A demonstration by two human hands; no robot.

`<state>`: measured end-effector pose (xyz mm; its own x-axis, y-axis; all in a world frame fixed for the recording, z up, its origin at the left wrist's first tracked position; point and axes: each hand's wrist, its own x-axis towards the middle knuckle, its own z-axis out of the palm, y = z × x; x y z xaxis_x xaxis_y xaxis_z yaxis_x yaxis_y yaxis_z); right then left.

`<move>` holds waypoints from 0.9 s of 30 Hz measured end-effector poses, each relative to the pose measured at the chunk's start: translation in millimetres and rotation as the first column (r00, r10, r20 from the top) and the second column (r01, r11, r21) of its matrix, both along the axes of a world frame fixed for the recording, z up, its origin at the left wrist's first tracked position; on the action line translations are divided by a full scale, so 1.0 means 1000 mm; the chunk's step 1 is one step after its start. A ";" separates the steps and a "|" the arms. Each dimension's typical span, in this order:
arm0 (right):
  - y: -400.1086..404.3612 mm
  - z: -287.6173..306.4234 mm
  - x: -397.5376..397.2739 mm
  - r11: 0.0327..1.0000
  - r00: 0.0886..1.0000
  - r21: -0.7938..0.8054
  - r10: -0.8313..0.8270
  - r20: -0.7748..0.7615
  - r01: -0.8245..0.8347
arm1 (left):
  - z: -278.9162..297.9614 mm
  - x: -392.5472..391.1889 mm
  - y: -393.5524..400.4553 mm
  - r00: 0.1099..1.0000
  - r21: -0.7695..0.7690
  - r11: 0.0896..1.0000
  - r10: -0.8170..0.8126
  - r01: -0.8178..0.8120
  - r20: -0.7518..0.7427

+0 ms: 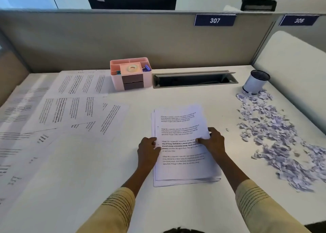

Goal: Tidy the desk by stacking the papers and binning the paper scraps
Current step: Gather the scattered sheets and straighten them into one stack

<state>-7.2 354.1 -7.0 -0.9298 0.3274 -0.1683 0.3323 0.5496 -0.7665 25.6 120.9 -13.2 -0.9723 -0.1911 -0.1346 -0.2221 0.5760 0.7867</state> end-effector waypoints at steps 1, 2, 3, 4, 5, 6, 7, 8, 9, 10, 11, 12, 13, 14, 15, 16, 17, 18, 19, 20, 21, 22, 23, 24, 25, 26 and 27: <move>0.000 -0.002 0.000 1.000 1.000 0.014 -0.004 0.005 0.004 | -0.002 0.001 0.001 1.000 -0.018 1.000 -0.017 0.017 0.013; 0.001 -0.004 -0.001 0.999 1.000 0.033 0.000 0.006 0.000 | -0.004 0.002 0.003 0.999 -0.029 0.999 -0.025 0.026 0.026; 0.001 -0.006 -0.001 0.998 1.000 0.058 0.012 0.010 -0.012 | -0.005 0.003 0.004 0.999 -0.034 0.999 -0.027 0.028 0.034; 0.001 -0.007 -0.001 0.995 0.999 0.090 0.028 0.015 -0.029 | -0.006 0.004 0.004 0.999 -0.034 0.999 -0.024 0.025 0.037; 0.002 -0.008 0.000 0.991 0.999 0.128 0.044 0.024 -0.047 | -0.006 0.004 0.005 0.999 -0.035 0.999 -0.024 0.026 0.035; 0.002 -0.008 0.001 0.984 0.998 0.165 0.058 0.036 -0.063 | -0.007 0.005 0.005 0.999 -0.040 0.999 -0.029 0.030 0.034; 0.002 -0.008 0.002 0.977 0.997 0.198 0.065 0.047 -0.073 | -0.008 0.006 0.005 0.999 -0.047 0.998 -0.035 0.036 0.031; 0.002 -0.009 0.003 0.972 0.996 0.221 0.069 0.057 -0.080 | -0.008 0.007 0.004 0.999 -0.052 0.998 -0.040 0.042 0.027; 0.002 -0.007 0.005 0.966 0.995 0.242 0.071 0.064 -0.085 | -0.008 0.008 0.003 0.999 -0.055 0.997 -0.043 0.044 0.021; 0.002 -0.006 0.006 0.960 0.995 0.266 0.072 0.069 -0.088 | -0.007 0.009 0.002 0.999 -0.054 0.998 -0.043 0.044 0.014; 0.000 -0.004 0.008 0.950 0.995 0.297 0.074 0.069 -0.092 | -0.005 0.010 0.000 0.999 -0.054 0.998 -0.042 0.042 0.005; -0.001 -0.002 0.009 0.942 0.995 0.324 0.077 0.064 -0.094 | -0.004 0.011 -0.002 0.999 -0.053 0.998 -0.041 0.041 -0.005; -0.005 0.001 0.011 0.937 0.995 0.335 0.089 0.048 -0.100 | -0.002 0.012 -0.006 0.999 -0.050 0.998 -0.037 0.037 -0.013; -0.009 0.004 0.012 0.939 0.994 0.325 0.106 0.021 -0.107 | 0.000 0.014 -0.010 0.999 -0.041 0.999 -0.029 0.029 -0.019; -0.015 0.006 0.012 0.945 0.991 0.304 0.131 -0.009 -0.122 | 0.003 0.015 -0.014 0.999 -0.031 0.999 -0.020 0.019 -0.026; -0.024 0.009 0.013 0.949 0.986 0.280 0.163 -0.035 -0.147 | 0.005 0.018 -0.021 0.999 -0.022 1.000 -0.008 0.007 -0.033; -0.033 0.012 0.015 0.950 0.979 0.259 0.196 -0.061 -0.174 | 0.007 0.021 -0.028 0.999 -0.016 1.000 0.002 -0.002 -0.040; -0.046 0.015 0.016 0.950 0.971 0.237 0.226 -0.082 -0.202 | 0.009 0.025 -0.038 0.999 -0.014 1.000 0.011 -0.012 -0.046; -0.059 0.017 0.018 0.948 0.961 0.217 0.258 -0.099 -0.233 | 0.011 0.029 -0.049 0.998 -0.012 1.000 0.023 -0.023 -0.052; -0.072 0.020 0.020 0.943 0.950 0.203 0.291 -0.113 -0.264 | 0.012 0.032 -0.058 0.998 -0.009 0.999 0.035 -0.035 -0.054; -0.088 0.022 0.022 0.933 0.936 0.198 0.329 -0.124 -0.302 | 0.014 0.035 -0.070 0.997 -0.008 0.999 0.050 -0.051 -0.057; -0.102 0.024 0.025 0.920 0.921 0.195 0.368 -0.130 -0.340 | 0.015 0.039 -0.081 0.996 -0.008 0.998 0.067 -0.068 -0.060; -0.118 0.025 0.027 0.905 0.905 0.194 0.407 -0.128 -0.379 | 0.016 0.043 -0.094 0.994 -0.007 0.996 0.087 -0.088 -0.061; -0.133 0.025 0.031 0.890 0.889 0.190 0.441 -0.125 -0.415 | 0.017 0.048 -0.107 0.992 -0.003 0.994 0.108 -0.108 -0.061; -0.147 0.025 0.034 0.876 0.874 0.185 0.470 -0.122 -0.446 | 0.017 0.053 -0.118 0.991 0.000 0.993 0.122 -0.122 -0.060; -0.163 0.025 0.038 0.862 0.860 0.176 0.498 -0.114 -0.475 | 0.018 0.060 -0.132 0.989 0.000 0.991 0.131 -0.132 -0.065; -0.179 0.024 0.043 0.848 0.846 0.170 0.523 -0.106 -0.502 | 0.018 0.067 -0.146 0.988 -0.004 0.991 0.133 -0.133 -0.076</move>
<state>36.0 174.9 17.2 -0.9811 -0.1931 -0.0106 -0.1321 0.7091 -0.6926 92.6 -24.9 4.6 -0.9454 -0.3203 -0.0594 -0.2374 0.5526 0.7990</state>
